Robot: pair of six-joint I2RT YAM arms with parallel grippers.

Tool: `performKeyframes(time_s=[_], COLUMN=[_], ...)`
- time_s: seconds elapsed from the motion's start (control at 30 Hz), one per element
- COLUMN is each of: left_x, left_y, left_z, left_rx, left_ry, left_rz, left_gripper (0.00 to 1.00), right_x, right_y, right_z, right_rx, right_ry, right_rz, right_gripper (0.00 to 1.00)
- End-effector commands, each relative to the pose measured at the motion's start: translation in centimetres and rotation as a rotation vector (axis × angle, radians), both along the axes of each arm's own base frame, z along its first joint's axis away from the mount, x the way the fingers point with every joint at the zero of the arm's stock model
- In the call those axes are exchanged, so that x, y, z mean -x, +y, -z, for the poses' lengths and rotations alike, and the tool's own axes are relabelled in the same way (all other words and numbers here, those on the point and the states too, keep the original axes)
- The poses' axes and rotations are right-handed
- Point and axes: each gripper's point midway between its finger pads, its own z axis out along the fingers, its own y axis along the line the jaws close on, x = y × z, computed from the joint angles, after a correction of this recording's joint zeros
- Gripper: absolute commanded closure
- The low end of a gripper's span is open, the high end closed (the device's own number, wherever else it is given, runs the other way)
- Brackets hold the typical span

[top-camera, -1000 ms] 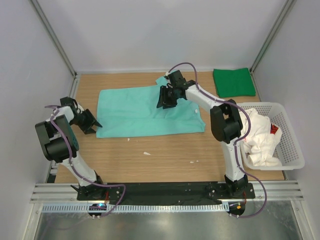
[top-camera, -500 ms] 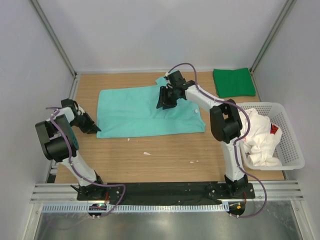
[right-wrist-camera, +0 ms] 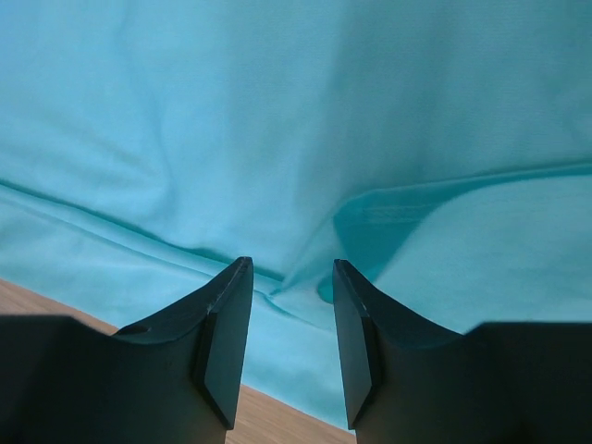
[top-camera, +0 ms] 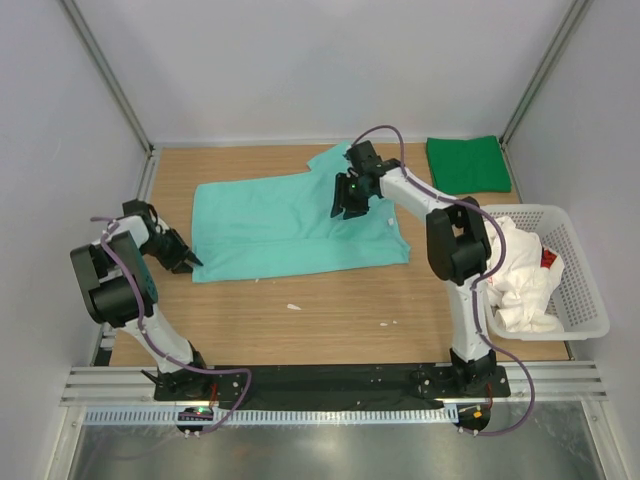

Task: Fold and stack the t-shirts
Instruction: Fold the tshirt

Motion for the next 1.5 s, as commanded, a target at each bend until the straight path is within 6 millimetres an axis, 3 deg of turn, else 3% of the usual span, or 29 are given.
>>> performKeyframes(time_s=[0.0, 0.07, 0.17, 0.37, 0.57, 0.67, 1.17, 1.27, 1.47], left_x=[0.3, -0.2, -0.5, -0.9, -0.9, -0.6, 1.5, 1.7, 2.0], left_y=[0.2, 0.2, -0.2, -2.6, -6.2, -6.7, -6.2, -6.1, -5.6], left_z=[-1.1, -2.8, -4.5, -7.3, -5.9, -4.7, -0.4, 0.0, 0.9], left_rx=[-0.012, -0.035, -0.063, -0.065, 0.041, 0.062, 0.043, 0.038, 0.011], left_ry=[-0.012, -0.064, -0.099, -0.173, -0.155, -0.129, 0.013, 0.025, 0.063], left_rz=[-0.026, -0.027, -0.020, 0.012, 0.080, 0.073, 0.057, 0.056, 0.042], left_gripper=[0.66, 0.60, 0.58, 0.60, 0.67, 0.70, 0.79, 0.79, 0.81], right_x=[-0.5, -0.3, -0.1, -1.2, -2.8, -3.3, -4.8, -4.8, -5.2], right_y=[-4.3, -6.8, -9.6, -12.2, -12.8, -12.3, -11.1, -10.8, -11.3], right_z=[-4.2, -3.2, -2.6, -1.4, 0.2, 0.8, 2.4, 2.7, 1.9], right_rx=[0.076, 0.134, 0.187, 0.233, 0.256, 0.234, 0.195, 0.187, 0.208], right_ry=[-0.091, -0.088, -0.096, -0.088, -0.100, -0.105, -0.114, -0.106, -0.115], right_rz=[0.027, 0.050, 0.065, 0.104, 0.098, 0.091, 0.079, 0.078, 0.105], right_gripper=[0.54, 0.53, 0.50, 0.48, 0.55, 0.63, 0.66, 0.71, 0.88])
